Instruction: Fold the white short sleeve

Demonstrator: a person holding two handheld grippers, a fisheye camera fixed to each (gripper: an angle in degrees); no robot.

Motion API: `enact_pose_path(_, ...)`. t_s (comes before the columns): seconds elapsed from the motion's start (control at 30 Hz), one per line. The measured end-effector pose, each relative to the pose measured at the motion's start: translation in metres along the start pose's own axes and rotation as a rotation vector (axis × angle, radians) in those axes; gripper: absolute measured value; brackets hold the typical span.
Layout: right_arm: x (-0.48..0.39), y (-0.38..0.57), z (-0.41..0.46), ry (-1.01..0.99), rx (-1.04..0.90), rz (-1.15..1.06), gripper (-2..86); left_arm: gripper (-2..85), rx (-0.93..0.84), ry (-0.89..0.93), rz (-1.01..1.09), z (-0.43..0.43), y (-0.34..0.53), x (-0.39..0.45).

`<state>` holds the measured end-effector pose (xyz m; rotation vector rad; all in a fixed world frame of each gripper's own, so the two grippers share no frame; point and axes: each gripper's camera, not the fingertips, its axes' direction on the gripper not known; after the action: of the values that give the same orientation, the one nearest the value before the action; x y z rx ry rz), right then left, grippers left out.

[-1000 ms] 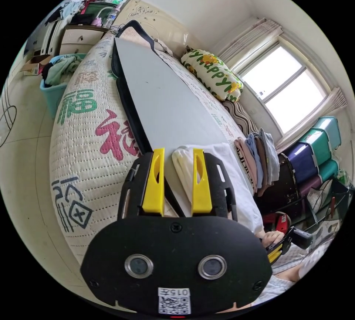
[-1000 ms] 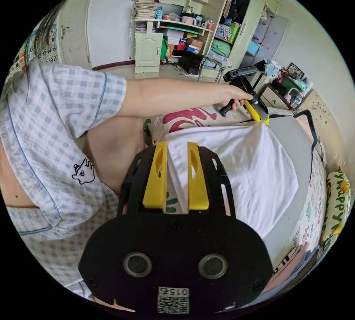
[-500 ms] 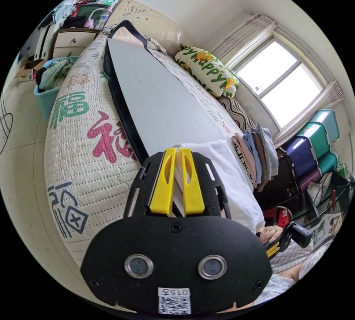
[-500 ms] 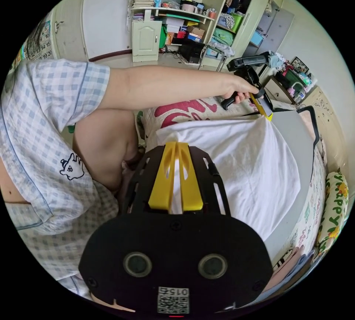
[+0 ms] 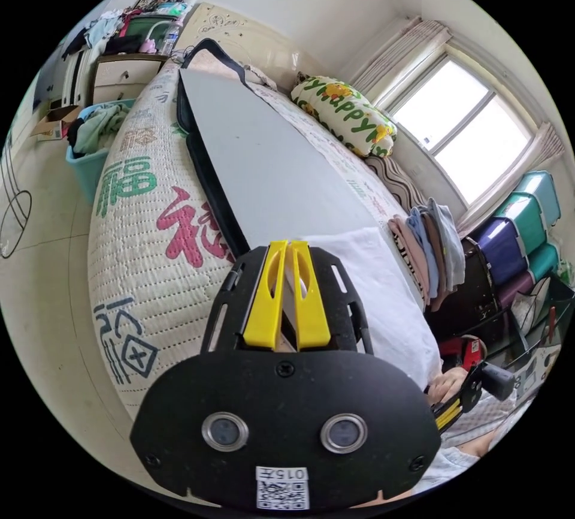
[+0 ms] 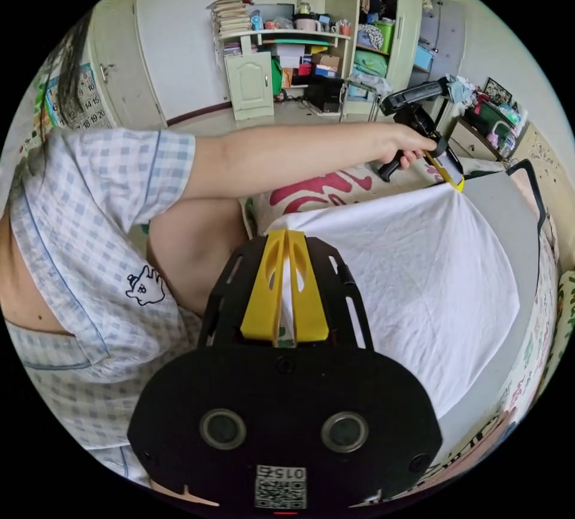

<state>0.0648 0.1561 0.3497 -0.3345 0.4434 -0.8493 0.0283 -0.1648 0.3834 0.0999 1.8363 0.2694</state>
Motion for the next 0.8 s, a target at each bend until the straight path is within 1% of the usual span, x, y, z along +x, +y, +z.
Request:
enact_pose_path(0.07, -0.008, -0.006, 0.013, 0.053, -0.049, -0.03, -0.6, -0.4, -0.01, -0.033, 0.01, 0.004, -0.002, 0.007)
enact_pose_path(0.2, -0.031, -0.013, 0.016, 0.164, -0.063, -0.092, -0.2, -0.4, -0.024, -0.083, 0.029, 0.01, -0.004, 0.019)
enact_pose_path(0.37, -0.084, -0.017, 0.023, 0.476, -0.079, -0.218, -0.4, -0.1, -0.019, -0.092, 0.032, 0.013, -0.006, 0.023)
enact_pose_path(0.47, -0.101, -0.019, 0.035, 0.586, -0.107, -0.284, -0.8, 0.1, -0.014, -0.094, 0.034, 0.013, -0.007, 0.024)
enact_pose_path(0.6, -0.107, -0.022, 0.035, 0.565, -0.121, -0.343, -0.9, 0.7, -0.02, -0.086, 0.047, 0.014, -0.01, 0.025)
enact_pose_path(0.67, -0.105, -0.022, 0.021, 0.578, -0.072, -0.35, -1.0, 1.9, -0.022, -0.068, 0.046, 0.009, -0.011, 0.023)
enact_pose_path(0.73, -0.094, -0.022, 0.001, 0.565, -0.023, -0.31, -1.0, 3.6, -0.022, -0.056, 0.059, 0.002, -0.013, 0.021)
enact_pose_path(0.8, -0.073, -0.022, -0.028, 0.535, 0.046, -0.221, -1.0, 5.5, -0.025, -0.042, 0.078, -0.007, -0.015, 0.02)
